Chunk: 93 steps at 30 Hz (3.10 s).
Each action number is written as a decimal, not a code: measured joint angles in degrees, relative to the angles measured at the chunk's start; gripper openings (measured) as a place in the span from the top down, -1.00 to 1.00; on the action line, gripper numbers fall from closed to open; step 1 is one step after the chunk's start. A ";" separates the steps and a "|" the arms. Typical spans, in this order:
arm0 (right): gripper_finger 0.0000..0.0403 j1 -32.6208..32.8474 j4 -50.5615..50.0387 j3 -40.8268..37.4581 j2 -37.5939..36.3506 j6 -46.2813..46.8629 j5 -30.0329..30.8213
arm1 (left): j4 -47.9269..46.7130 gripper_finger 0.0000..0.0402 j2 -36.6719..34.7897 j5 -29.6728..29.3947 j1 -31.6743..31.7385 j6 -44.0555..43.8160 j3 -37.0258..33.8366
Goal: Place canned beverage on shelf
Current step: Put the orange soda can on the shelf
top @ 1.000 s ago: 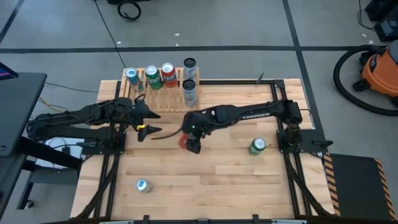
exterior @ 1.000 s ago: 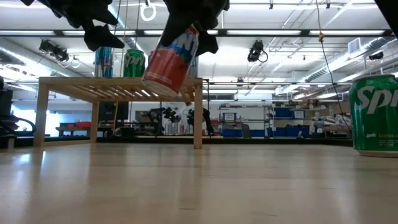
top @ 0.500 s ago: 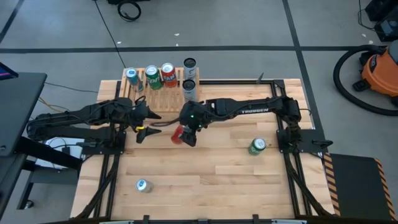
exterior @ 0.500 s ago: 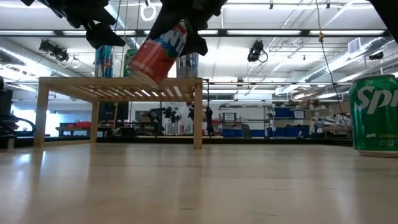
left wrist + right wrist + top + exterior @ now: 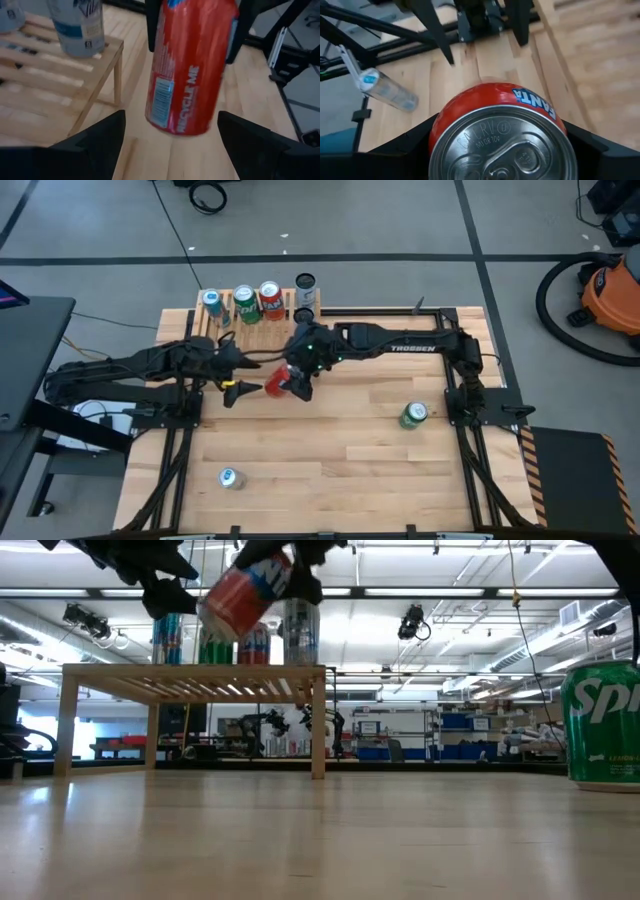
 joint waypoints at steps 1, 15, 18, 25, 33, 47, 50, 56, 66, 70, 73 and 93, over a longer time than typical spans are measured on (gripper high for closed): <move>-0.53 0.00 -0.12 0.83 -0.03 -0.65 0.03 | 0.62 -0.59 0.16 0.01 0.00 -0.10 0.05; -0.53 -1.83 -3.06 2.47 -0.09 -1.14 -0.29 | 7.00 -0.59 5.61 2.75 0.00 2.90 0.03; -0.53 -1.52 -4.52 2.49 -0.09 -1.14 -0.70 | 11.88 -0.59 7.18 5.52 -0.06 3.94 0.03; -0.53 -0.17 -4.93 2.49 -0.09 -1.46 -0.54 | 13.35 -0.58 11.16 5.72 -0.25 2.75 0.07; -0.53 1.16 -5.52 2.38 2.20 -1.73 0.11 | 14.05 -0.58 16.16 8.87 -0.52 1.34 0.00; -0.53 1.97 -4.59 2.48 3.17 -1.96 -2.86 | 14.15 -0.58 16.95 14.62 -4.19 2.72 -0.01; -0.54 2.14 -4.39 2.48 3.18 -1.92 -3.37 | 14.54 -0.58 16.97 16.70 -4.58 2.99 -0.01; -0.54 2.32 -3.56 2.48 3.24 -1.94 -4.55 | 16.14 -0.59 16.97 18.33 -5.20 2.97 -0.01; -0.54 3.09 -2.38 2.49 3.56 -1.38 -4.27 | 16.32 -0.59 17.00 19.63 -6.90 2.63 -0.04; -0.54 3.32 -2.69 2.49 3.56 -2.12 -3.61 | 16.30 -0.59 16.97 17.69 -6.99 2.88 -0.04; -0.54 3.39 -2.74 2.49 3.60 -2.53 -2.63 | 15.67 -0.59 16.93 15.71 -7.06 2.33 -0.02; -0.54 3.48 -2.77 2.47 3.85 -3.74 0.81 | 13.57 -0.59 16.93 11.08 -6.88 2.11 0.18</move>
